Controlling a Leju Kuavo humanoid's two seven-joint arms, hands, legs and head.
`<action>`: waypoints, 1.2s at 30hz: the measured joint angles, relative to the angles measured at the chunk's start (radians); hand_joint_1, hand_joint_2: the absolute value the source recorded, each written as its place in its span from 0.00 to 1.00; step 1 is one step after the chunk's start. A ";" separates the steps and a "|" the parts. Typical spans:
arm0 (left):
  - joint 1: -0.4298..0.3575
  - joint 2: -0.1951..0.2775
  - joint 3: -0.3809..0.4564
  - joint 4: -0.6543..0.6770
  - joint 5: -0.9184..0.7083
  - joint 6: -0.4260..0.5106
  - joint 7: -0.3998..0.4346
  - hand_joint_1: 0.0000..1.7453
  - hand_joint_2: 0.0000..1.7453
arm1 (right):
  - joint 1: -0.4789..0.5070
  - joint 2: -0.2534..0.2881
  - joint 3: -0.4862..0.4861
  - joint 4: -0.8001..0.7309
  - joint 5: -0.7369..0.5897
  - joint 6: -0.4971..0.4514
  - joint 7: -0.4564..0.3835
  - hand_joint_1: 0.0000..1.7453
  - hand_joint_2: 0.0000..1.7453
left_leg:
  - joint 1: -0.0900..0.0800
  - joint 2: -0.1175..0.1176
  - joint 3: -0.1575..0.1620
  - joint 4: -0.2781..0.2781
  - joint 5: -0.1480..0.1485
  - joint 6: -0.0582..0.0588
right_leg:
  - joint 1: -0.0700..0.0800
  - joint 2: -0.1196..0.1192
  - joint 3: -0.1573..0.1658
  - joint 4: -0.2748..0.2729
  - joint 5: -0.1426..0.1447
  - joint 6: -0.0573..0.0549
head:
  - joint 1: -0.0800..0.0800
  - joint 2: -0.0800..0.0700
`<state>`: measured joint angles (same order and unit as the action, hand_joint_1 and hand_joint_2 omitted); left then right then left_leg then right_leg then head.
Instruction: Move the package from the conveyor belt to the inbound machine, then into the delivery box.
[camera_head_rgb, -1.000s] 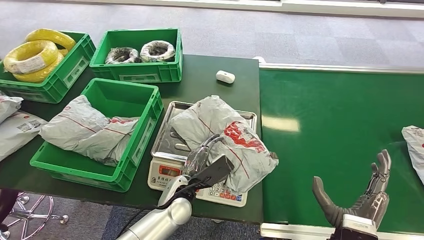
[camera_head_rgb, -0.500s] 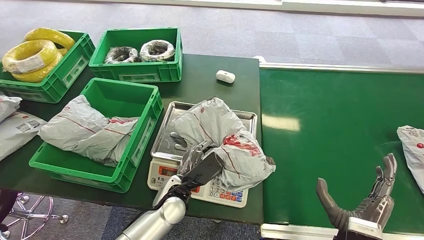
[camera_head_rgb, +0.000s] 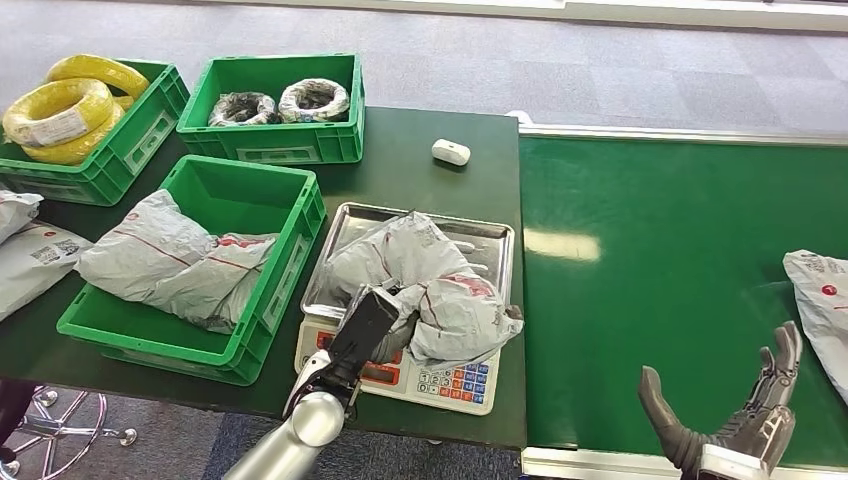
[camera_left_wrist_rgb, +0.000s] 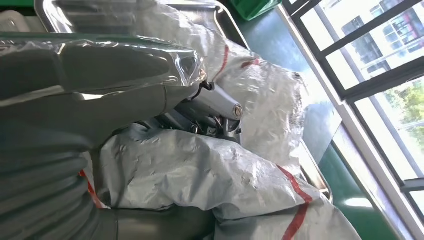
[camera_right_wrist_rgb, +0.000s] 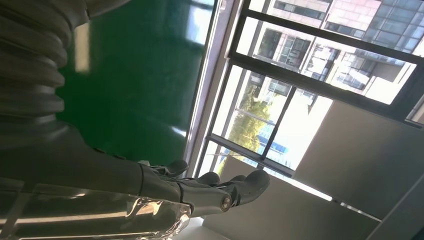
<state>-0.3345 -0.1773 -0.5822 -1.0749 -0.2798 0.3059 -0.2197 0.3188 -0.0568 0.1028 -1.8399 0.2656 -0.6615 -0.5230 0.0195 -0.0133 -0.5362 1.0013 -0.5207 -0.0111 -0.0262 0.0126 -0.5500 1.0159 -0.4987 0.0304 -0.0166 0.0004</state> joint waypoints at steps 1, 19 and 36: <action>0.003 0.004 0.001 -0.009 0.001 0.001 -0.002 1.00 1.00 | 0.001 -0.001 0.000 0.000 0.000 -0.001 0.000 0.00 1.00 | 0.000 0.000 0.000 0.000 0.000 0.000 | 0.000 0.000 0.000 0.000 0.000 0.000 | 0.000 0.000; 0.060 0.185 0.260 -0.514 -0.038 0.117 0.016 1.00 1.00 | -0.005 -0.040 0.007 0.016 -0.028 0.016 -0.012 0.00 1.00 | 0.000 0.000 -0.004 0.000 0.000 0.000 | 0.000 0.000 -0.004 0.001 0.000 0.000 | 0.000 0.000; 0.071 0.250 0.671 -0.397 -0.143 0.070 0.130 0.00 1.00 | -0.092 -0.056 0.023 0.079 -0.014 0.077 0.033 0.00 1.00 | 0.000 0.001 -0.004 0.000 0.001 -0.001 | 0.000 0.001 -0.005 0.001 0.000 0.000 | 0.001 0.000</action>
<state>-0.2640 0.0728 0.0889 -1.4717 -0.4224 0.3764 -0.0900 0.2265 -0.1130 0.1263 -1.7612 0.2521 -0.5842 -0.4902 0.0199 -0.0122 -0.5407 1.0013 -0.5199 -0.0117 -0.0259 0.0137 -0.5551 1.0172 -0.4985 0.0300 -0.0160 0.0004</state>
